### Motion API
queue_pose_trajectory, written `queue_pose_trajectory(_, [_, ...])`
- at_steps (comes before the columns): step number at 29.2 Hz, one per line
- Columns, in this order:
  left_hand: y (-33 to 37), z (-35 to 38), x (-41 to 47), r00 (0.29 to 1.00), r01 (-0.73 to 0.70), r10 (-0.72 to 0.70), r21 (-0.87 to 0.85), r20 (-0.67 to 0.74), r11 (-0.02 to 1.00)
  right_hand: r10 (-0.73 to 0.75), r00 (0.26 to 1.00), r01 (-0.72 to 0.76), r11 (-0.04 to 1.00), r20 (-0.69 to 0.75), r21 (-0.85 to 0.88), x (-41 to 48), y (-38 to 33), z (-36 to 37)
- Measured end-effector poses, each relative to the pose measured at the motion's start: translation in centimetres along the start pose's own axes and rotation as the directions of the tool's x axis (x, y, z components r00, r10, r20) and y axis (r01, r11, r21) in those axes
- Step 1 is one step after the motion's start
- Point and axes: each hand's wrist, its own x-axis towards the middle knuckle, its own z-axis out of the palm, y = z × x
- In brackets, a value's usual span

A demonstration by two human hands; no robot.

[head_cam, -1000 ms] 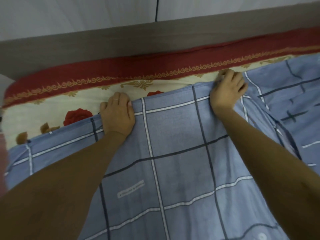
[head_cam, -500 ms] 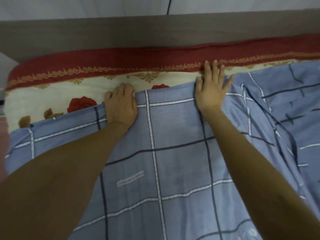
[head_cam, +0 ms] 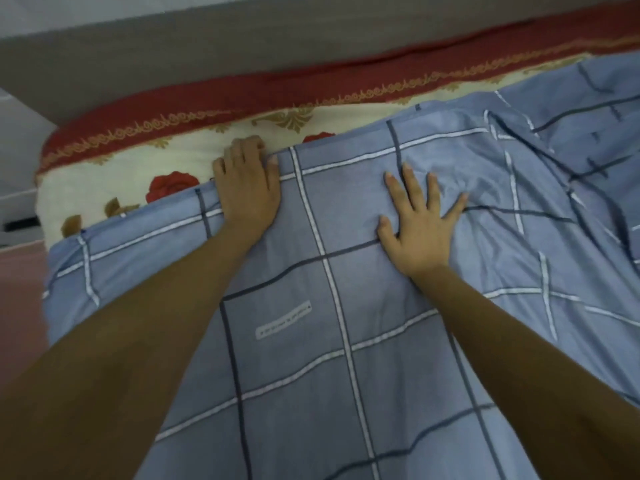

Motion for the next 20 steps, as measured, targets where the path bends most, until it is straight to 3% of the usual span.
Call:
queue_pose_trajectory(2, [0.6, -1.5, -3.9, 0.999, -0.042, 0.045, -0.113, 0.024, 0.993, 0.006, 1.000, -0.006, 1.000, -0.005, 0.011, -0.3, 0.1, 0.0])
queue_pose_trajectory(4, [2.2, -3.2, -10.1, 0.963, -0.194, 0.219, -0.160, 0.155, 0.968, 0.011, 1.000, -0.011, 0.999, 0.010, 0.030, 0.0, 0.1, -0.3])
queue_pose_trajectory(6, [4.4, -3.8, -15.9, 0.850, -0.343, 0.376, -0.154, 0.369, 0.927, 0.015, 0.998, -0.018, 0.999, 0.059, 0.050, 0.0, 0.0, -0.6])
queue_pose_trajectory(8, [7.2, -2.8, -18.8, 0.734, -0.393, 0.358, -0.067, 0.577, 0.917, 0.004, 0.994, -0.012, 0.997, 0.112, 0.074, 0.0, 0.0, -1.1])
queue_pose_trajectory(11, [12.7, -0.9, -18.0, 0.679, -0.230, 0.128, 0.044, 0.723, 0.972, -0.058, 0.988, 0.033, 0.985, 0.144, 0.171, -0.2, 0.5, -2.2])
queue_pose_trajectory(13, [16.3, 0.0, -16.5, 0.628, -0.089, -0.019, 0.096, 0.778, 0.991, -0.108, 0.983, 0.034, 0.901, 0.147, 0.433, -1.5, 2.8, -4.1])
queue_pose_trajectory(15, [20.0, 1.1, -15.0, 0.633, 0.086, -0.136, 0.105, 0.762, 0.991, -0.033, 0.998, 0.060, 0.808, -0.056, 0.587, -5.3, 6.2, -5.4])
queue_pose_trajectory(16, [21.6, 1.4, -14.3, 0.631, 0.167, -0.194, 0.112, 0.751, 0.980, 0.085, 0.979, 0.027, 0.849, -0.187, 0.528, -7.7, 8.3, -5.6])
queue_pose_trajectory(18, [22.9, 1.8, -13.2, 0.591, 0.291, -0.308, 0.159, 0.745, 0.943, 0.293, 0.885, -0.195, 0.939, -0.362, 0.284, -11.5, 12.8, -5.3])
queue_pose_trajectory(20, [23.6, 2.0, -13.0, 0.565, 0.298, -0.325, 0.180, 0.758, 0.937, 0.507, 0.790, -0.503, 0.857, -0.344, 0.108, -13.7, 17.7, -4.6])
